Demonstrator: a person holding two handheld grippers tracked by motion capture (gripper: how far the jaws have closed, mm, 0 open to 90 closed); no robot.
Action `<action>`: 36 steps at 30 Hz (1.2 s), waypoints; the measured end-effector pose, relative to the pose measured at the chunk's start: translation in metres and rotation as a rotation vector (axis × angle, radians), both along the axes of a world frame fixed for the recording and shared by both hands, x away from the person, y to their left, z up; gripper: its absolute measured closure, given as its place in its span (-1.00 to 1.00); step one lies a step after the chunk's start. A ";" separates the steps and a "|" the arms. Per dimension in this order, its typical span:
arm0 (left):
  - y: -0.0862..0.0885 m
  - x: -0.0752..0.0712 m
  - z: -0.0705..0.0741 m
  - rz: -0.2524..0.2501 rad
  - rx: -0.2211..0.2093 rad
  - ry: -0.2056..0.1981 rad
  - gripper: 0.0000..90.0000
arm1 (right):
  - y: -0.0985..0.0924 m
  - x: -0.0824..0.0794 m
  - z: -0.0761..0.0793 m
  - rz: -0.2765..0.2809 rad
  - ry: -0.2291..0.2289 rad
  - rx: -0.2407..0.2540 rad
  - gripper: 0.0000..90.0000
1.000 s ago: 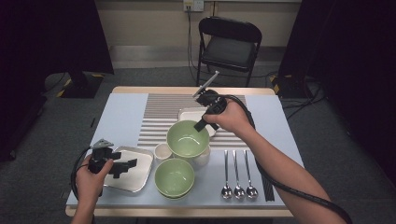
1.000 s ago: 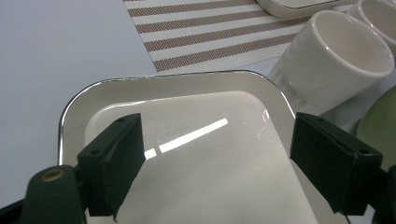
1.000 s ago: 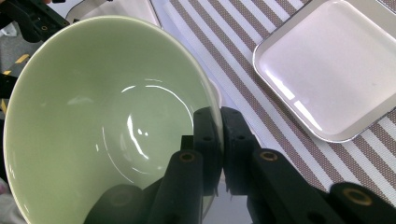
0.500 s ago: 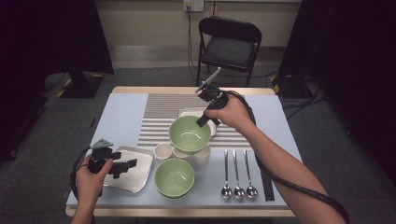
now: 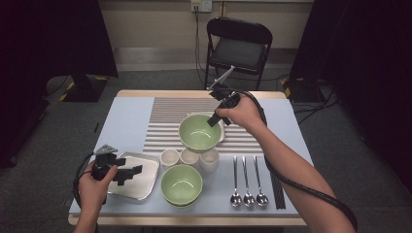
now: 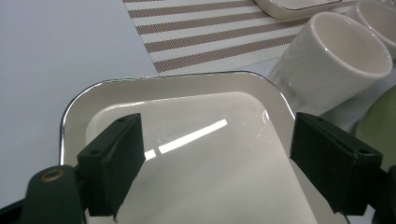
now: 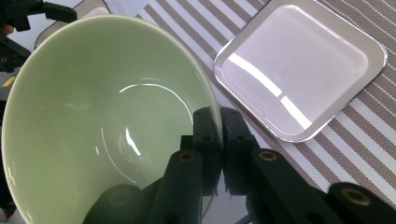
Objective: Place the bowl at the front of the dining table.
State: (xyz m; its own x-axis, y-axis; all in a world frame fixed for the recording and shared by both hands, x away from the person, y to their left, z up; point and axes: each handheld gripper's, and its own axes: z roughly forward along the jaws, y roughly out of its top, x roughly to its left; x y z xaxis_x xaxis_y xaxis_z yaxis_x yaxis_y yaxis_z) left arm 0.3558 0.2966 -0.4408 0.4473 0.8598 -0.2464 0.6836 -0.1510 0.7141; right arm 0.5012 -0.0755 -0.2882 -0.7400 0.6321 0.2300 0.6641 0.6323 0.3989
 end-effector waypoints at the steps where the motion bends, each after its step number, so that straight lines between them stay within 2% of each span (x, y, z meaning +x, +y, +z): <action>1: 0.000 0.000 0.000 0.001 -0.001 0.000 -0.61 | -0.001 0.001 0.000 -0.006 -0.003 0.001 0.91; 28: 0.000 0.000 -0.001 -0.004 0.010 0.006 -0.61 | -0.007 0.032 -0.013 -0.095 0.004 -0.004 0.91; 36: 0.000 0.000 -0.001 0.001 -0.001 0.003 -0.61 | -0.010 0.039 -0.015 -0.123 0.001 0.001 0.91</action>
State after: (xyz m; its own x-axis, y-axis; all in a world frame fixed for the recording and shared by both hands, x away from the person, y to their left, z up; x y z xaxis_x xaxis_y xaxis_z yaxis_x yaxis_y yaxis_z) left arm 0.3556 0.2962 -0.4420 0.4455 0.8602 -0.2482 0.6859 -0.1498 0.7121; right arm 0.5400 -0.0855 -0.3035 -0.6569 0.7176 0.2316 0.7370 0.5460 0.3985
